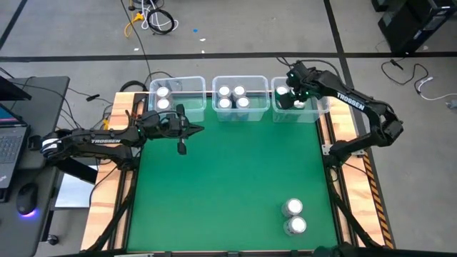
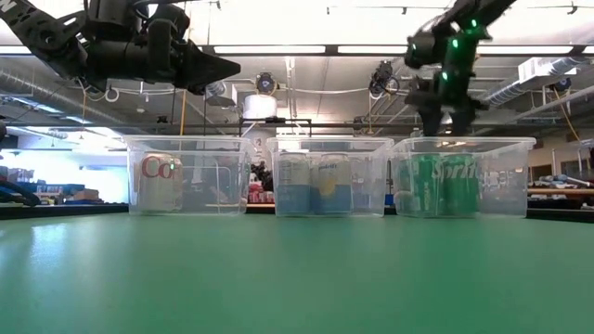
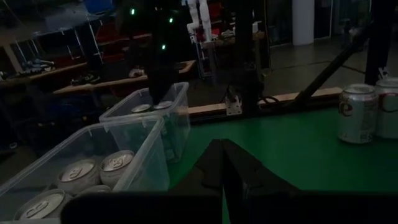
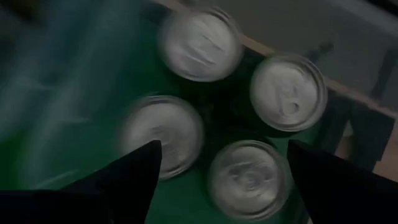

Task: Sort soda cans
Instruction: Put the top red silver soda can into the left transparent bin

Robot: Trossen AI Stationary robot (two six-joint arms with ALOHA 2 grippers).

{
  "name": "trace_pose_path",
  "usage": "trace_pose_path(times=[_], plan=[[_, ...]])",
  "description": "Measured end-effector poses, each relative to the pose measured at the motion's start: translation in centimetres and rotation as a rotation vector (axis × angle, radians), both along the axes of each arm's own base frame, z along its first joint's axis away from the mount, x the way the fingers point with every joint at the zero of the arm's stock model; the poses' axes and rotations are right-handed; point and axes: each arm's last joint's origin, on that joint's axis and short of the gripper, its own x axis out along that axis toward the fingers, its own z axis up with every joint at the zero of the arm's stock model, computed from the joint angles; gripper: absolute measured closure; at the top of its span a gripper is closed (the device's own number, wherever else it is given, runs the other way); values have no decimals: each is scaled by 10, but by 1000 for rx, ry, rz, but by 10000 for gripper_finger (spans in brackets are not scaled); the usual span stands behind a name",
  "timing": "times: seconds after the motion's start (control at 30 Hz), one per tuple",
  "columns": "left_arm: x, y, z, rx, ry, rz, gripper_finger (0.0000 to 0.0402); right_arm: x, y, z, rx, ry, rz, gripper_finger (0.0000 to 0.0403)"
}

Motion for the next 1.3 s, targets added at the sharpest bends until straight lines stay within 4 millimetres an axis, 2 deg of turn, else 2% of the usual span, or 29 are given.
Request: trace_pose_path(times=[0.1,0.2,0.33,0.47,0.67,0.9,1.1,1.3], plan=[[0,0,1,-1,-9,0,400,12,12,23,-4,-9,80,69],[0,0,1,-1,-9,0,400,25,32,44,14,-22,182,70],[0,0,1,0,-11,0,400,44,71,63,65,-39,297,74],[0,0,1,-1,-10,0,400,60,119,71,114,-45,388,79],[0,0,0,-6,-4,0,400,71,199,68,213,-59,469,79],[0,0,-1,-10,9,0,400,67,281,58,322,-87,429,77],[0,1,-3,-30,23,17,400,65,333,36,361,5,408,69],[0,0,-7,-51,65,18,400,69,371,5,430,159,462,56]])
